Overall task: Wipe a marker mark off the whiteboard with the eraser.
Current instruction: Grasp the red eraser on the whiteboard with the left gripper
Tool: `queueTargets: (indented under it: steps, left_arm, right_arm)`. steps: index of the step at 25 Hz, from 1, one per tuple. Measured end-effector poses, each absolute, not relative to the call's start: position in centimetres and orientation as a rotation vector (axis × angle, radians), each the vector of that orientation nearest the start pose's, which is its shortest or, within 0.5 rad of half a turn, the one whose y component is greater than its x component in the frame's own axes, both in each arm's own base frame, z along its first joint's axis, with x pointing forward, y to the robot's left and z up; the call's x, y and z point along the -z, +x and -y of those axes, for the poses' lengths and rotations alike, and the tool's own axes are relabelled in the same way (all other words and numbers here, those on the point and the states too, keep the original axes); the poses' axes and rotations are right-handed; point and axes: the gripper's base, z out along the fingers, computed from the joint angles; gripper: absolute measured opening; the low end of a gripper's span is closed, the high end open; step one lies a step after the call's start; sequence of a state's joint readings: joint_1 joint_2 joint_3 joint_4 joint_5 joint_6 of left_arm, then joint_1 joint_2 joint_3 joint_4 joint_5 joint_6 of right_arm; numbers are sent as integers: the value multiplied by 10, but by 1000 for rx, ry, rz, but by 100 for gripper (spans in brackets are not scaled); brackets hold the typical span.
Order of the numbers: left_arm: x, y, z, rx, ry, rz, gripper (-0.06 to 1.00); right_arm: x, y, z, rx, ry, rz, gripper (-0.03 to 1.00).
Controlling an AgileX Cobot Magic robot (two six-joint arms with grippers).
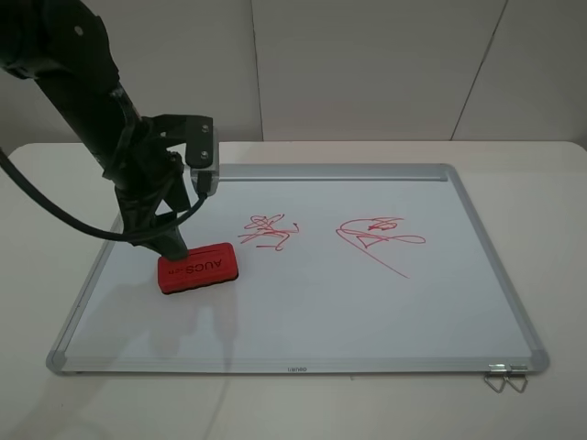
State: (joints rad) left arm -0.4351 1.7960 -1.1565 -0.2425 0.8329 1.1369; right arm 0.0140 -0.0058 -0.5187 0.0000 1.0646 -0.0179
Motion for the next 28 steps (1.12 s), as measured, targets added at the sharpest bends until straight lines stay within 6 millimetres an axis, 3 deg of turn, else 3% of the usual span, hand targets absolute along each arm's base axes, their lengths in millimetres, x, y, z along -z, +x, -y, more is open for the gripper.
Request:
queueTargets:
  steps: [8, 19, 28]
  left_arm:
    - [-165, 314, 176, 212, 1894, -2269, 77]
    - [-158, 319, 177, 116, 1821, -2335, 77]
    - [-138, 319, 180, 110, 1882, -2352, 77]
  right_arm:
    - [-282, -8, 0, 3, -32, -2023, 83]
    - [-282, -8, 0, 3, -32, -2023, 83]
    - [-282, -8, 0, 3, -32, -2023, 83]
